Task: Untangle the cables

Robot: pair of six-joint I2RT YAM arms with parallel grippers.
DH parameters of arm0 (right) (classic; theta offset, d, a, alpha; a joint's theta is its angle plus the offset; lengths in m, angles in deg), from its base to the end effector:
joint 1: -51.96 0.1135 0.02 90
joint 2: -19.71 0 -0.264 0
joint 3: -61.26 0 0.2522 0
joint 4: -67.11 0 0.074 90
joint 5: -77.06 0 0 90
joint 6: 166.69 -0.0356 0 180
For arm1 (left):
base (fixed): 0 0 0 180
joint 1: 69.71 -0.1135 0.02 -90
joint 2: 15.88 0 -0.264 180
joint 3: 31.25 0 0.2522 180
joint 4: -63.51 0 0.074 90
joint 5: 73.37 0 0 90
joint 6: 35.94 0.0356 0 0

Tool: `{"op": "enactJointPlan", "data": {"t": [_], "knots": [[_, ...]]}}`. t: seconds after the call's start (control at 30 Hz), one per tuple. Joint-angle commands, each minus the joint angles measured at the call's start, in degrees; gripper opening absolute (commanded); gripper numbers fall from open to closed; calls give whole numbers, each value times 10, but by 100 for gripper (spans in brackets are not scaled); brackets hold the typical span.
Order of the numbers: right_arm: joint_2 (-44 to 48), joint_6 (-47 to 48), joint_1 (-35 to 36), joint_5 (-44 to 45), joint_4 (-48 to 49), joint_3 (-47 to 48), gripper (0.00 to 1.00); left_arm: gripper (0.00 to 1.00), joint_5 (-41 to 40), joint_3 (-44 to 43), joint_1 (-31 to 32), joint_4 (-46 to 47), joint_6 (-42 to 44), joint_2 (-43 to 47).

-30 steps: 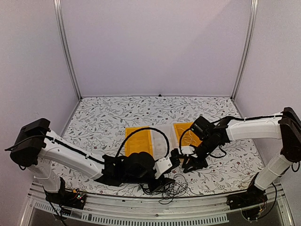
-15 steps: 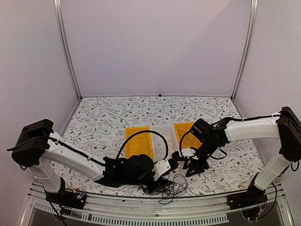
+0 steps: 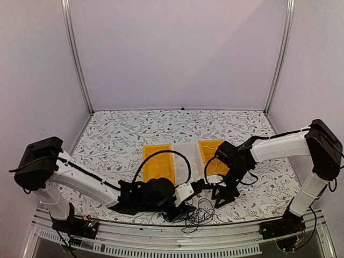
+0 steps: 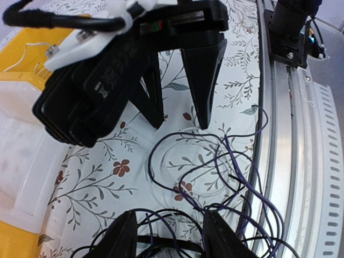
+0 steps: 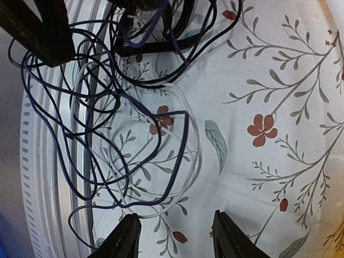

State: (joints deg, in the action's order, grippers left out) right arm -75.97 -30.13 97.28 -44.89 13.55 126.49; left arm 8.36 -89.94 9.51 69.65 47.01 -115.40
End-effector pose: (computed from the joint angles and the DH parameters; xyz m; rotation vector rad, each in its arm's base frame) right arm 0.1796 0.2084 0.1448 -2.1274 1.9979 0.8337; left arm 0.0694 -0.3373 0.1468 1.2588 1.8721 -0.6887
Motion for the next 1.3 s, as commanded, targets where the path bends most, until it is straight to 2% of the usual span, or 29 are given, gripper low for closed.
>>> {"op": "enactJointPlan", "data": {"t": [0.0, 0.2, 0.83, 0.97, 1.1, 1.27], "knots": [[-23, 11, 3, -24, -22, 16, 50, 42, -7, 10, -5, 19, -2, -4], [-38, 9, 5, -61, -34, 32, 49, 42, -8, 16, -3, 29, -7, -5], [-84, -27, 4, -42, -25, 49, 49, 42, -19, 25, 1, 39, -8, -1], [-88, -36, 5, -39, -23, 57, 36, 42, -21, 26, 2, 40, -7, -1], [-80, -35, 5, -57, -31, 65, 19, 42, -25, 25, 2, 40, -2, 0], [-53, -34, 4, -76, -47, 76, 8, 42, -34, 26, 2, 40, 2, 7]]}}
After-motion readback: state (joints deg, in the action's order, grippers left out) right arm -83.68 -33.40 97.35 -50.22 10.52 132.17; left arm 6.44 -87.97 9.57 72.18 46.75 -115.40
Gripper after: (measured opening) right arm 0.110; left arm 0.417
